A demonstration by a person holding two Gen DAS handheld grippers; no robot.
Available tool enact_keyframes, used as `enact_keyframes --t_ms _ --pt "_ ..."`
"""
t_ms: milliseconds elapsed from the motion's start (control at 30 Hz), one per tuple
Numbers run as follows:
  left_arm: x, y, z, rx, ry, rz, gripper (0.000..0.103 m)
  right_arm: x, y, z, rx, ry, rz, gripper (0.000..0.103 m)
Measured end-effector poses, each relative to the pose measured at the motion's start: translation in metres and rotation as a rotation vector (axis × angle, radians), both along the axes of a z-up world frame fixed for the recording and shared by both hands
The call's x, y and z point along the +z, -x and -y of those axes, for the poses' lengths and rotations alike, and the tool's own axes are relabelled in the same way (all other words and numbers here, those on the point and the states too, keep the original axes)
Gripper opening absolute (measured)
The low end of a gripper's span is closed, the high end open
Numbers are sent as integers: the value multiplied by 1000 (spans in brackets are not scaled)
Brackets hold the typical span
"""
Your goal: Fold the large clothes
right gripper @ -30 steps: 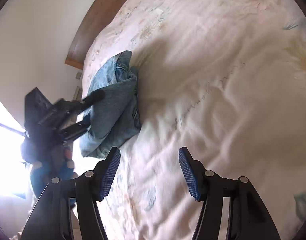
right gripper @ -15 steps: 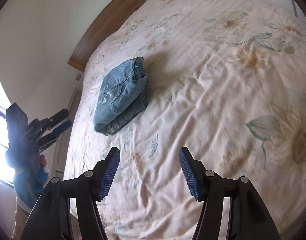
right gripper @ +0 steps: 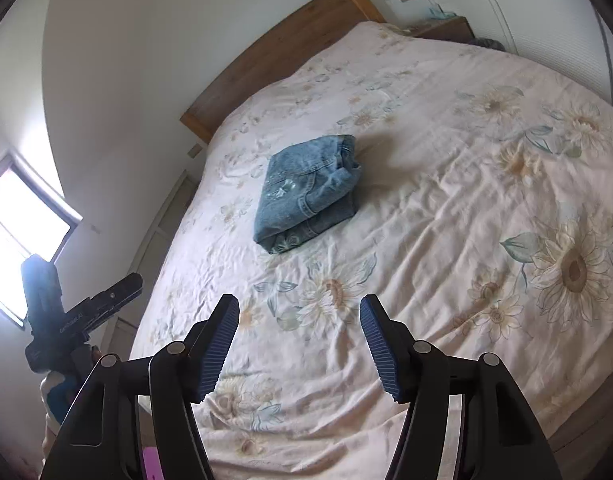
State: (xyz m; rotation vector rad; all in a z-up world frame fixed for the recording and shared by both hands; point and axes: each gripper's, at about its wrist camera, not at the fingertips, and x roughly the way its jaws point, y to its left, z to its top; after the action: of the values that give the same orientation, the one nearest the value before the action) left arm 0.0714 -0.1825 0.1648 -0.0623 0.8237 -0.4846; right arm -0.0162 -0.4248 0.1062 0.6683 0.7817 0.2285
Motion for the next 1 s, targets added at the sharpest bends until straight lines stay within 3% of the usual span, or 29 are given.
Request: enact_keyframes --t_ms 200,467,733,1000 --pt "-10 4 -8 4 13 -9 61 6 5 -11 26 21 21 67" --pt "-48 -22 -13 11 -35 -71 61 -8 -19 -20 41 45 -19 67" --pt "-82 -71 -22 35 -98 -111 61 -39 -87 -31 99 75 -68 67" --pt "-90 -145 -5 -5 -110 -78 61 -54 -185 -41 131 123 -42 67"
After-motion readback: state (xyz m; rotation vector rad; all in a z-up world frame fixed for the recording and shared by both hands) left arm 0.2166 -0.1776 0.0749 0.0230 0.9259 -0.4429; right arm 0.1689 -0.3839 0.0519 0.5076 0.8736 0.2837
